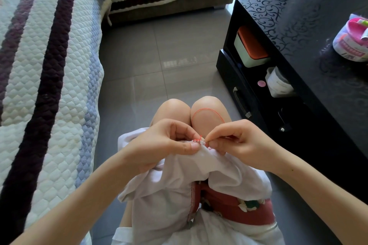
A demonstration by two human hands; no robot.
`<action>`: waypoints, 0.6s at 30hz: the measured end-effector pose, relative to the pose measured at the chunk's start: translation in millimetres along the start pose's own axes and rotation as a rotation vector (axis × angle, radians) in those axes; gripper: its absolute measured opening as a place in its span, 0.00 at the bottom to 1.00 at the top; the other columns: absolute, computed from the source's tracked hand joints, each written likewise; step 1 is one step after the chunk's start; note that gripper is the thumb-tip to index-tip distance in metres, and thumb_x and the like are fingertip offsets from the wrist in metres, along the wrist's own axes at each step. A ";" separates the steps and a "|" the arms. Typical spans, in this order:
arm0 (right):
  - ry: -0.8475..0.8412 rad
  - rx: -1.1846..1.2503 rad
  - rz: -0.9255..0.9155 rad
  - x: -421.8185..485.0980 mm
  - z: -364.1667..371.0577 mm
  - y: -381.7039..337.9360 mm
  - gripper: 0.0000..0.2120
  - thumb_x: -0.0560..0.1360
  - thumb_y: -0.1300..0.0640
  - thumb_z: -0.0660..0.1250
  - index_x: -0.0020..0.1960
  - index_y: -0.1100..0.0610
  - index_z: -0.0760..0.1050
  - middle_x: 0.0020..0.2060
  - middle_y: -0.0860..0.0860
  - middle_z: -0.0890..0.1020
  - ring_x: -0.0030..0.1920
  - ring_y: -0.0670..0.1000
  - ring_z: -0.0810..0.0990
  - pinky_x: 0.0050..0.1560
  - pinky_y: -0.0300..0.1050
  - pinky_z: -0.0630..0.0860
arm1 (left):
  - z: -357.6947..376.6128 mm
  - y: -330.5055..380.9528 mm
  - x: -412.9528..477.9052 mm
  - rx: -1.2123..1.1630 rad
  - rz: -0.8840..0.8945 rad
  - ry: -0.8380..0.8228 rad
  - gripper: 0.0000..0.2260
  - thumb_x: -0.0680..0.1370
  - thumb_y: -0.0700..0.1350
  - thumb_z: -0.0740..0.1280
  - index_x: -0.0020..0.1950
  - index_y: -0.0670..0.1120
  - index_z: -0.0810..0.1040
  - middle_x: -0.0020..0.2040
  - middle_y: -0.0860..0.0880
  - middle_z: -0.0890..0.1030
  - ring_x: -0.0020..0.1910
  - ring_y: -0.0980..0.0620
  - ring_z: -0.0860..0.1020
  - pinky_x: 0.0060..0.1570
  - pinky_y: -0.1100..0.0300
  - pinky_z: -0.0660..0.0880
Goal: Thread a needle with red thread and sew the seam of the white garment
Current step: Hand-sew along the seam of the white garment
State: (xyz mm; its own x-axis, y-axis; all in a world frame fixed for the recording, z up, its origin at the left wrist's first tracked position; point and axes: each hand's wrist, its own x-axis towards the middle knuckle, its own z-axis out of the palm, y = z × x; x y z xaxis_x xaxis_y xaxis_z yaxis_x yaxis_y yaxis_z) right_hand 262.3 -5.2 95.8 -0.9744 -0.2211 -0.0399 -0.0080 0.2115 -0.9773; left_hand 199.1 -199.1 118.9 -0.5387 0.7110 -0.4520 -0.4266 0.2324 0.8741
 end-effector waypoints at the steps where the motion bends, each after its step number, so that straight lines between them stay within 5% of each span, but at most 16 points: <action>1: 0.001 0.003 0.003 0.1 0.0 -0.6 0.08 0.70 0.61 0.68 0.40 0.49 0.82 0.33 0.46 0.84 0.36 0.40 0.80 0.40 0.34 0.75 | 0.5 0.0 0.6 0.001 0.002 0.000 0.04 0.68 0.38 0.71 0.38 0.45 0.85 0.41 0.47 0.84 0.41 0.56 0.82 0.44 0.67 0.76; 13: -0.016 -0.006 -0.033 1.8 -1.9 -0.8 0.05 0.70 0.56 0.70 0.38 0.48 0.83 0.32 0.45 0.83 0.34 0.40 0.78 0.38 0.37 0.75 | 0.3 -1.4 2.1 -0.002 0.002 -0.017 0.04 0.69 0.40 0.71 0.39 0.45 0.85 0.41 0.48 0.84 0.41 0.57 0.81 0.45 0.68 0.76; 18: -0.025 -0.101 -0.109 3.0 -2.5 -0.5 0.06 0.71 0.51 0.67 0.45 0.49 0.81 0.32 0.38 0.81 0.33 0.41 0.80 0.38 0.32 0.73 | 3.3 -3.6 2.9 -0.008 0.003 0.028 0.03 0.68 0.40 0.71 0.39 0.44 0.84 0.38 0.48 0.84 0.37 0.58 0.81 0.41 0.69 0.76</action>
State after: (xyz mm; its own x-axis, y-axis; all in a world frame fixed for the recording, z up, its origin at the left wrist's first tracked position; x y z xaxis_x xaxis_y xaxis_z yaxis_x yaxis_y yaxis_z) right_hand 258.8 -3.5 96.7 -0.9605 -0.2719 0.0590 -0.1375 0.2796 -0.9502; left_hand 201.4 -195.7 115.1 -0.5602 0.6929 -0.4540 -0.4302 0.2250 0.8742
